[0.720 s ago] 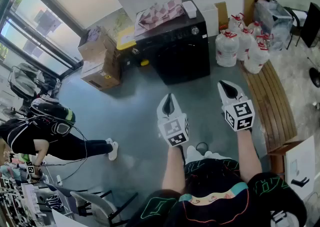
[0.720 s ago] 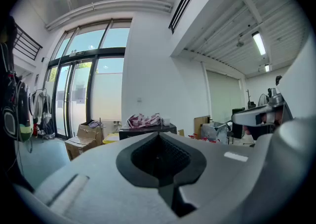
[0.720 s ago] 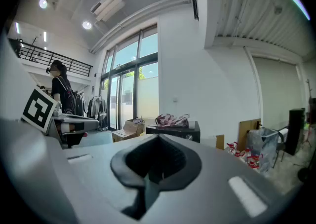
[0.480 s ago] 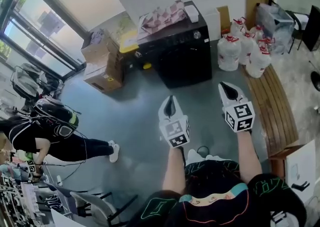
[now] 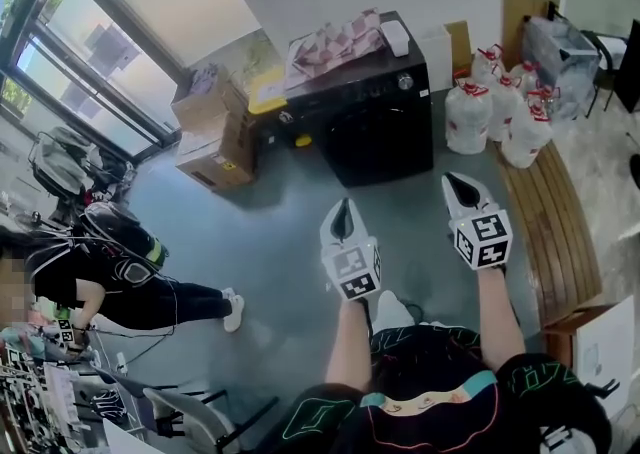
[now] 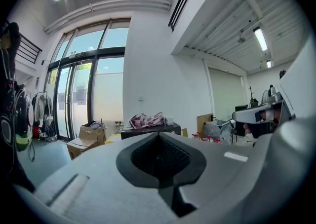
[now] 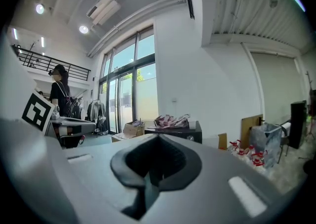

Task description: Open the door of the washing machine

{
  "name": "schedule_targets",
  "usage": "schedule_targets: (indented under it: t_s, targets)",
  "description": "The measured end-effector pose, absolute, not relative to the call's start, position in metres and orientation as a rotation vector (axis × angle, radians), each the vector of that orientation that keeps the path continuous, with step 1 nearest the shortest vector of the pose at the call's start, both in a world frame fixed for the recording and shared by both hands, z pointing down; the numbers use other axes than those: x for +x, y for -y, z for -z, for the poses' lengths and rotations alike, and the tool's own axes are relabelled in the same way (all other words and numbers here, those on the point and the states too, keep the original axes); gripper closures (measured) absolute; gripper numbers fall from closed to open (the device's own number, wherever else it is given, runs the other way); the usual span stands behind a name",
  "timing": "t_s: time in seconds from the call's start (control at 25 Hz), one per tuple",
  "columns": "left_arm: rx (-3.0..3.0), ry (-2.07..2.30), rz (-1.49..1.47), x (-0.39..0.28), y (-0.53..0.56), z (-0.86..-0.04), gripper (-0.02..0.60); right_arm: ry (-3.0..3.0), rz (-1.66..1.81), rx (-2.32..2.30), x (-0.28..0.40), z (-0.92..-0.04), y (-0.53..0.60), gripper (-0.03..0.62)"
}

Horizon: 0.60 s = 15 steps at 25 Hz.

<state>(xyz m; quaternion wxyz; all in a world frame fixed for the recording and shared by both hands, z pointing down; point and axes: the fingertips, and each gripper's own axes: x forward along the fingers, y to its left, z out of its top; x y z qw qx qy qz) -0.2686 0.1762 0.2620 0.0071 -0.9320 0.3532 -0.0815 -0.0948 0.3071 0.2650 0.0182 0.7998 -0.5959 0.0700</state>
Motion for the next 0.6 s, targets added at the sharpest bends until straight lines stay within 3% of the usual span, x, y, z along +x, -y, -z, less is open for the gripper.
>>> schedule_targets:
  t_s: [0.6]
  targets:
    - [-3.025,-1.045,0.386,-0.182,-0.070,-0.323,0.571,1.706,-0.385,2.476,-0.013,-0.316,-0.214,0.591]
